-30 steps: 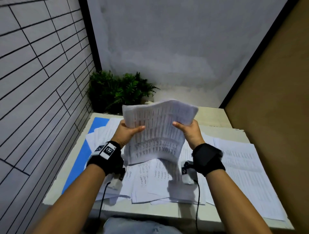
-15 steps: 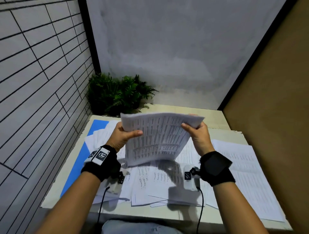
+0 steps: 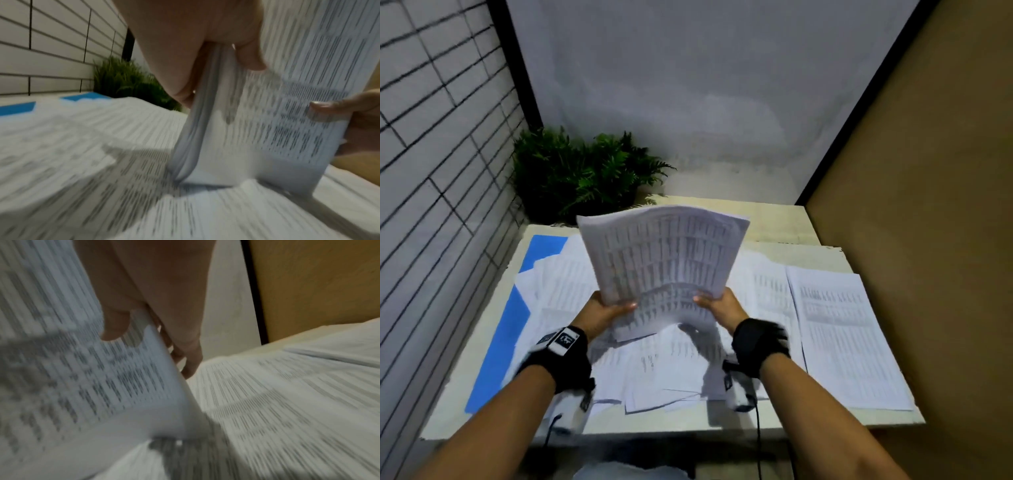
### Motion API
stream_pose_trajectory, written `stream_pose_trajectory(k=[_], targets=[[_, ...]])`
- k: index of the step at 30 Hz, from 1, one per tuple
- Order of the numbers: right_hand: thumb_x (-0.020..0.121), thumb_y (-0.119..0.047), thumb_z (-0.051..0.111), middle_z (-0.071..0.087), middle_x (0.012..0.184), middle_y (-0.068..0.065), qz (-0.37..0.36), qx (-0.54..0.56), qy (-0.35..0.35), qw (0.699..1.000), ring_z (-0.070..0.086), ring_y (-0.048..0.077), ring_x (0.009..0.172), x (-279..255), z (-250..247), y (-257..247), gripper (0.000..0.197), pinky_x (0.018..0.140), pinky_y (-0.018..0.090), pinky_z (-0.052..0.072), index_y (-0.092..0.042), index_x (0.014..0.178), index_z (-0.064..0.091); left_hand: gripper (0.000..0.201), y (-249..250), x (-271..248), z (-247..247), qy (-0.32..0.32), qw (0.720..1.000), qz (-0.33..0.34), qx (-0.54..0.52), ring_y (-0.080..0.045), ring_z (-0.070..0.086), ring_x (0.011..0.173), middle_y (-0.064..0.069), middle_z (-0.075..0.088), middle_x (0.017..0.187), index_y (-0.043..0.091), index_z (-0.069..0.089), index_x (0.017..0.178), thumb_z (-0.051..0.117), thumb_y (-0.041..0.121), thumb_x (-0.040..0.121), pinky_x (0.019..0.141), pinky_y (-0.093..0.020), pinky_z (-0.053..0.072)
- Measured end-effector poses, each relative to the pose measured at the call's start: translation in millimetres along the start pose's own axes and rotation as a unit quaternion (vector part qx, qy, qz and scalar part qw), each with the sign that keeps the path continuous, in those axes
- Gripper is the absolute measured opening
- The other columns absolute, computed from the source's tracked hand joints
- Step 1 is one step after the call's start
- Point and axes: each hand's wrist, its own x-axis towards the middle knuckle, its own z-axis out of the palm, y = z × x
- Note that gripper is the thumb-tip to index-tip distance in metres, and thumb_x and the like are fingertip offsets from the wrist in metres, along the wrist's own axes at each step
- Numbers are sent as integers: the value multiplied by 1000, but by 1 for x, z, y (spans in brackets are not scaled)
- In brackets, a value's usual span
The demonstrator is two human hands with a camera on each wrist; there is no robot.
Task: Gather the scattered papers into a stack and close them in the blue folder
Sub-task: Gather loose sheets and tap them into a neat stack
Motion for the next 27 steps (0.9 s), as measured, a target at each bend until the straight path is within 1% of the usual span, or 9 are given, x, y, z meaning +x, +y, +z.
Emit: stream_pose_trajectory(k=[2, 5, 7, 8, 11, 14, 17, 20, 27], targets=[[87, 3, 57, 54, 132, 25, 4, -7, 40, 999, 54, 34, 121, 0, -5, 11, 44, 103, 41, 43, 6, 129, 47, 25, -3, -1, 11, 4, 1000, -9, 9, -10, 67, 79, 4, 65, 92, 14, 59, 94, 73, 11, 73, 89, -35, 53], [88, -1, 57, 59, 121, 18, -14, 24, 96, 995, 58, 29, 111, -10, -37, -2, 42, 96, 33, 46, 4, 129, 47, 19, 19, 1, 42, -33, 999, 24, -1, 1, 69, 62, 8, 75, 78, 18, 65, 83, 77, 21, 68, 65, -24, 59], [88, 0, 57, 60, 111, 10, -29, 39, 139, 989, 59, 22, 100, -20, -77, -12, 40, 93, 30, 50, 1, 127, 49, 14, 36, 7, 76, -41, 997, 58, 12, 4, 67, 60, 16, 74, 65, 14, 65, 87, 71, 15, 75, 65, -25, 58], [87, 1, 58, 60, 108, 8, -38, 37, 164, 985, 60, 21, 97, -24, -100, -15, 39, 92, 30, 51, 0, 125, 50, 14, 42, 10, 97, -43, 996, 79, 24, 3, 67, 62, 15, 74, 72, 10, 63, 95, 65, 9, 81, 65, -22, 57], [86, 1, 58, 60, 113, 11, -38, -6, 229, 973, 59, 25, 104, -33, -169, -6, 38, 96, 38, 48, -4, 124, 51, 29, 44, 15, 161, -62, 992, 105, 43, -12, 61, 77, -10, 63, 102, -3, 52, 117, 51, -1, 88, 62, -9, 51], [88, 2, 54, 59, 118, 15, 7, -68, 264, 962, 57, 27, 106, -39, -229, 21, 37, 94, 40, 46, -1, 125, 49, 34, 16, 18, 229, -92, 991, 71, 72, -29, 61, 102, -19, 61, 119, -2, 49, 121, 51, 0, 87, 81, -29, 51], [86, 5, 55, 60, 120, 24, 64, -116, 295, 946, 58, 37, 110, -41, -275, 58, 35, 99, 50, 46, 6, 120, 50, 36, -17, 20, 288, -112, 985, 36, 125, -34, 59, 111, -21, 61, 123, -1, 50, 121, 53, 2, 86, 95, -40, 49], [87, 4, 53, 58, 121, 29, 137, -178, 298, 928, 56, 44, 112, -37, -310, 97, 33, 98, 55, 45, 7, 120, 48, 35, -42, 22, 331, -129, 977, 17, 169, -36, 58, 112, -24, 61, 122, -2, 52, 119, 55, 3, 85, 97, -42, 47], [89, 3, 45, 57, 116, 29, 215, -250, 308, 893, 55, 45, 109, -24, -349, 151, 30, 86, 46, 45, 7, 119, 45, 50, -89, 39, 383, -106, 960, -15, 258, -34, 54, 113, -25, 56, 121, 1, 43, 131, 56, 2, 82, 96, -40, 46]])
